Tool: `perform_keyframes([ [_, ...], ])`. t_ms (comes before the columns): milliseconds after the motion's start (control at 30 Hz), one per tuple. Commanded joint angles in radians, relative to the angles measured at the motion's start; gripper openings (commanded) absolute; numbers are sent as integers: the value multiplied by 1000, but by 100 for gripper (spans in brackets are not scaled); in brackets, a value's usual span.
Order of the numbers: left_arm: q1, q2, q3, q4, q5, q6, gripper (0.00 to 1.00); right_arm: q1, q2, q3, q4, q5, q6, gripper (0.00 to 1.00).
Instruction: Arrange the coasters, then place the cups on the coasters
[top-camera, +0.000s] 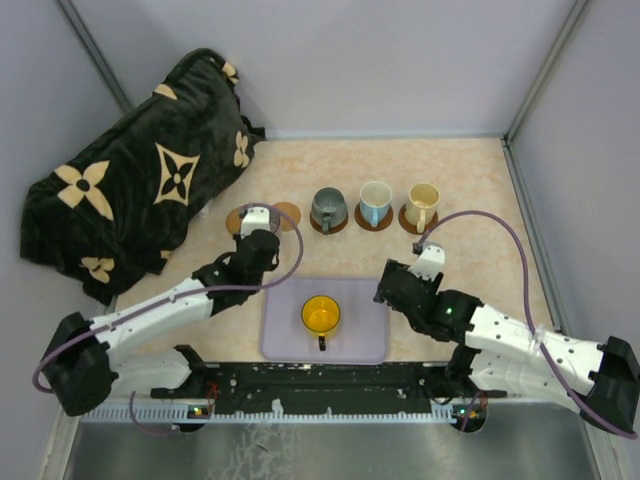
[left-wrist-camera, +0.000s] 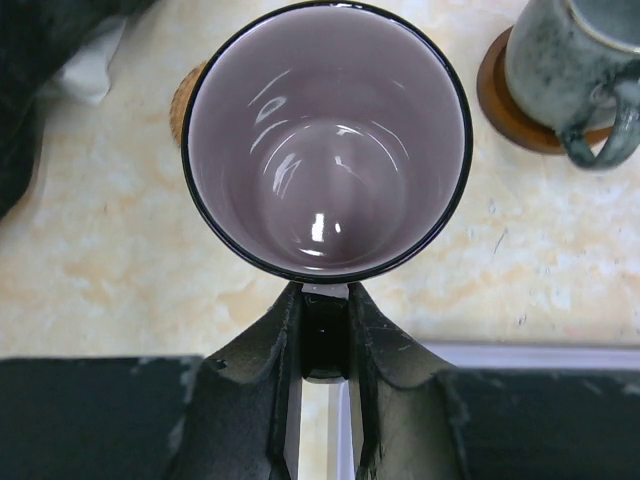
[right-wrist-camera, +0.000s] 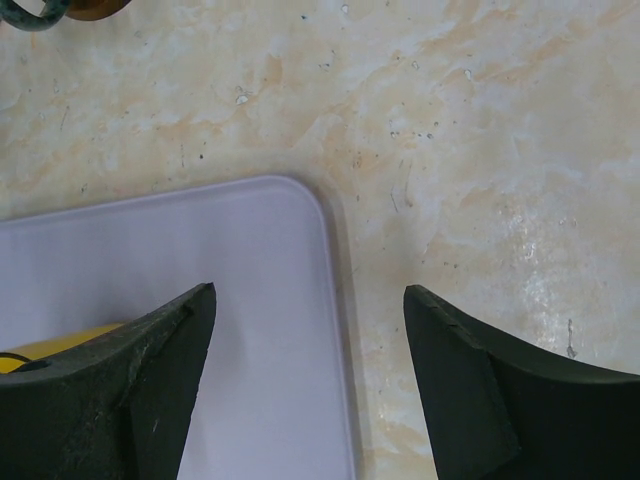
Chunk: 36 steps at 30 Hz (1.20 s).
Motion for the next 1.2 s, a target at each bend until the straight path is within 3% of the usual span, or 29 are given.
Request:
perform_keyframes([
  [0, 99, 130, 96, 315, 175, 213, 7, 6, -8, 1, 38, 60, -7, 77],
  [133, 178, 285, 188, 345, 283, 211, 4, 6, -12, 16, 34, 65, -16, 77],
  [400, 215, 457, 311, 388, 299, 235, 4, 6, -21, 32, 15, 70, -17, 77],
  [1167, 287, 569, 347, 431, 324, 246, 3, 6, 1, 17, 17, 34, 9, 77],
])
